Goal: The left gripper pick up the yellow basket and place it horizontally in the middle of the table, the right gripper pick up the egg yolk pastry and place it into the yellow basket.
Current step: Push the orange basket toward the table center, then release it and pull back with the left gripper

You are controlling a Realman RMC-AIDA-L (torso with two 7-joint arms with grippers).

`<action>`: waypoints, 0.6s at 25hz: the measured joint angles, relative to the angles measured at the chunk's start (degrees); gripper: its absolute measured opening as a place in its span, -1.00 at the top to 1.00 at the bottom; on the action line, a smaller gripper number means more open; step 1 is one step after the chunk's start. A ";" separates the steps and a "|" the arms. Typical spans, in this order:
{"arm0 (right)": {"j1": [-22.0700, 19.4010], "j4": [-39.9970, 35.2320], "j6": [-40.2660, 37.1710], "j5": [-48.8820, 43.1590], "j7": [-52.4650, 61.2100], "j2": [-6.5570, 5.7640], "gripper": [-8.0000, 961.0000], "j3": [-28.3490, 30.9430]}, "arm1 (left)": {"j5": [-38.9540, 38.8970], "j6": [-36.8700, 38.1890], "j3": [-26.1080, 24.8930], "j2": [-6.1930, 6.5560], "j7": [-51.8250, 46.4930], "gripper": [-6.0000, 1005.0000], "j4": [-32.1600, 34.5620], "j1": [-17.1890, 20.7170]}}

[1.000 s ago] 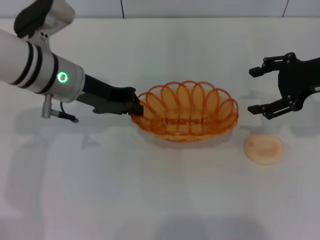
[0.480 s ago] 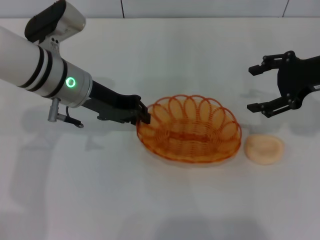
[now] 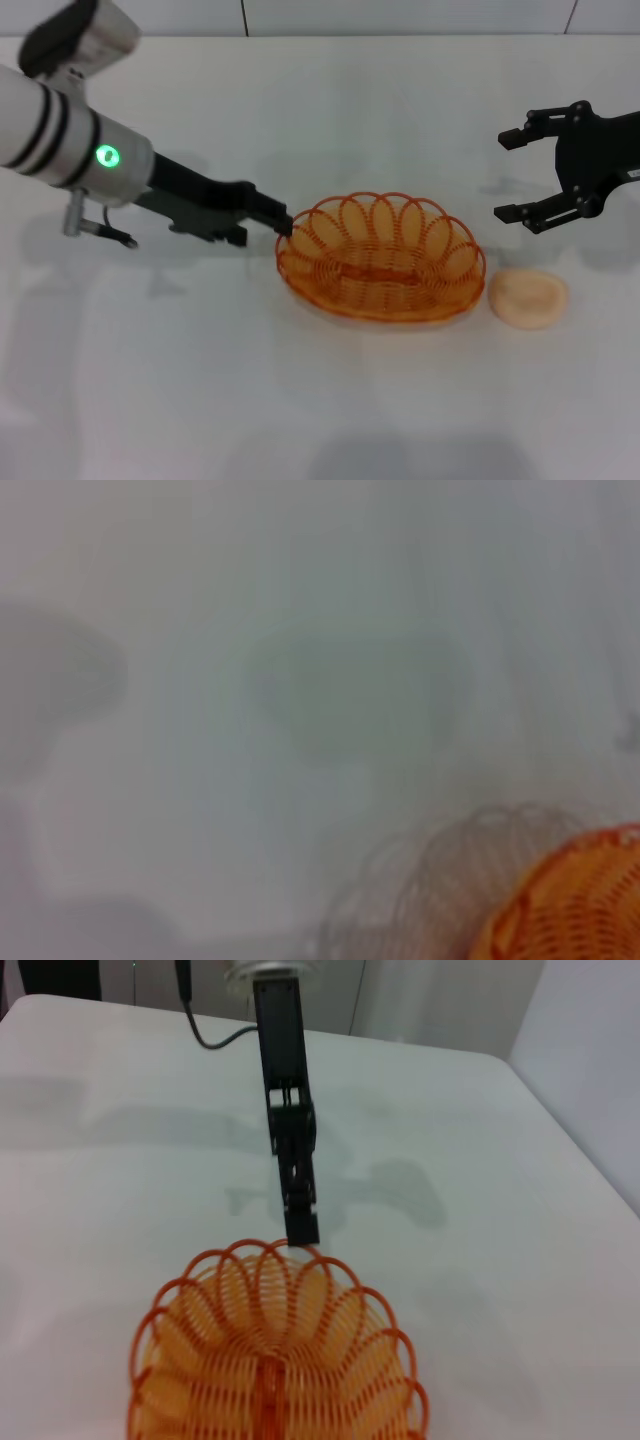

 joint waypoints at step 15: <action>-2.64 -0.49 -0.80 0.42 1.35 0.90 -0.79 4.85 | -11.54 7.27 -20.52 4.44 45.10 -0.48 1.39 7.09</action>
